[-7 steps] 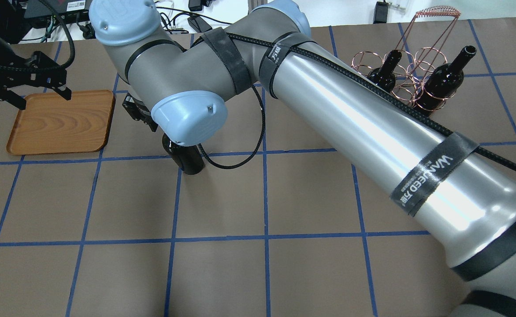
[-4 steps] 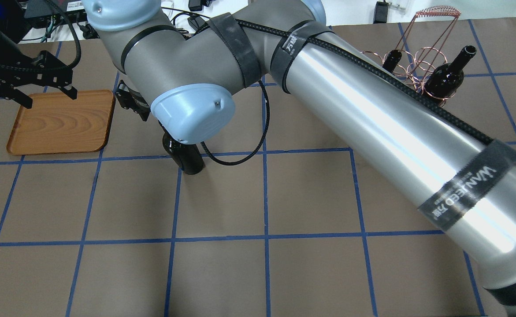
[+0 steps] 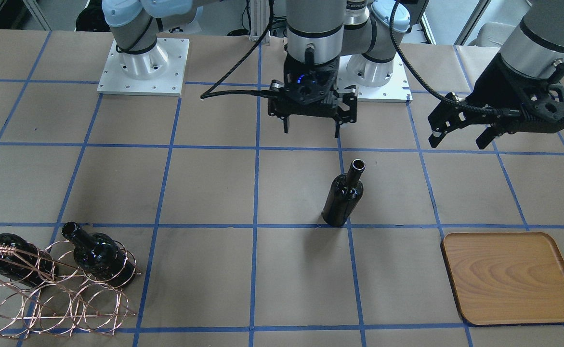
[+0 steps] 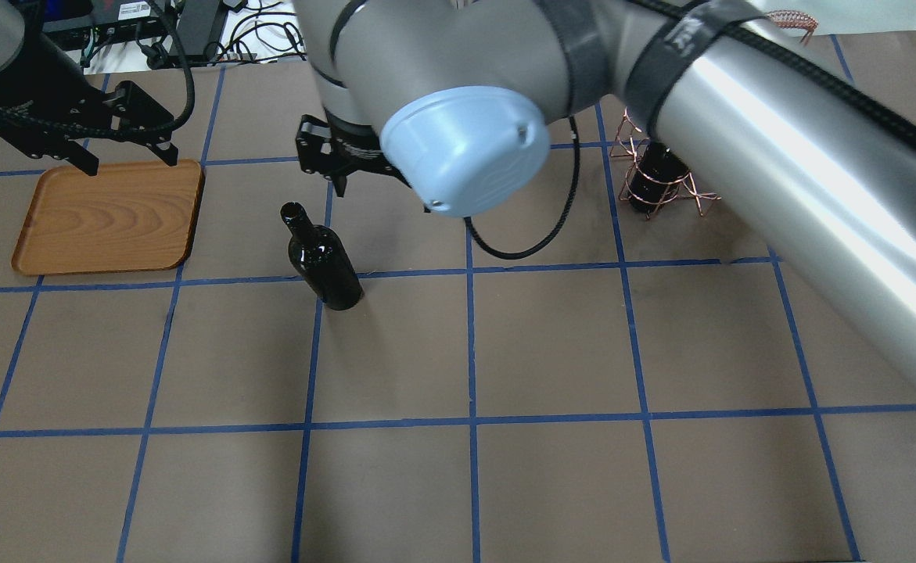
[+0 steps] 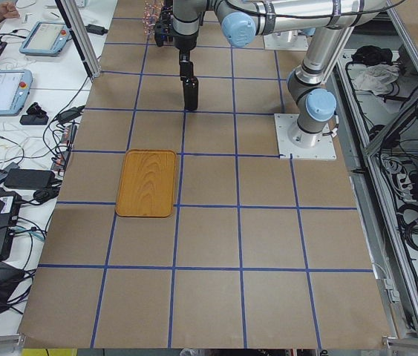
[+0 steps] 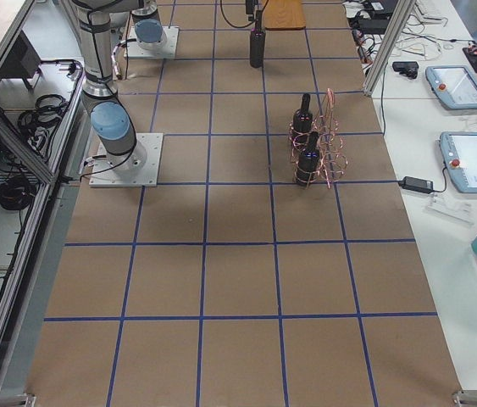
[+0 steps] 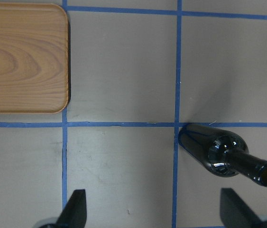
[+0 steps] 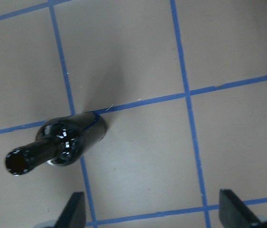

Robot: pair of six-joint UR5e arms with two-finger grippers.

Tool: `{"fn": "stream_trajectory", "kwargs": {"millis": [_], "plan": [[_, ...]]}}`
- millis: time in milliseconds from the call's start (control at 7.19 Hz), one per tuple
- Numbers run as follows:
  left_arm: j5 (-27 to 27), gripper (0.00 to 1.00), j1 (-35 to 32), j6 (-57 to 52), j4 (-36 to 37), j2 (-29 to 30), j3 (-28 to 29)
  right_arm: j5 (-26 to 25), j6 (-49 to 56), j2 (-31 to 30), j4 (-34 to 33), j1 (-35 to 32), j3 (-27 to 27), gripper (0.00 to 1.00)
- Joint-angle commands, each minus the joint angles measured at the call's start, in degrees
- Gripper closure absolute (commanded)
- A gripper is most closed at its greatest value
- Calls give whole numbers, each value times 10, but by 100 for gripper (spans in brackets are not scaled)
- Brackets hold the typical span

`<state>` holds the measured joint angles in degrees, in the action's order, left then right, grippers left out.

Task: Take wine from basket and place on tray
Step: 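Release the bottle and withdraw the right gripper while the left gripper approaches it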

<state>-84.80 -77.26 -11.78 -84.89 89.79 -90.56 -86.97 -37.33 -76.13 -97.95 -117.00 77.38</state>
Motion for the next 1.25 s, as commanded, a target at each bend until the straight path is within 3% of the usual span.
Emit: {"fn": "stream_trajectory", "kwargs": {"millis": [0,278,557,1113], "plan": [[-1,0,-51,20,17,5,-1,-3,156,-78,83,86,43,0],[-2,0,-111,42,35,20,-9,-60,280,-102,113,160,44,0],[-2,0,-143,57,42,41,-21,-65,335,-132,159,214,44,0],[-32,2,-154,51,67,71,-61,-63,363,-137,121,245,45,0]]}}
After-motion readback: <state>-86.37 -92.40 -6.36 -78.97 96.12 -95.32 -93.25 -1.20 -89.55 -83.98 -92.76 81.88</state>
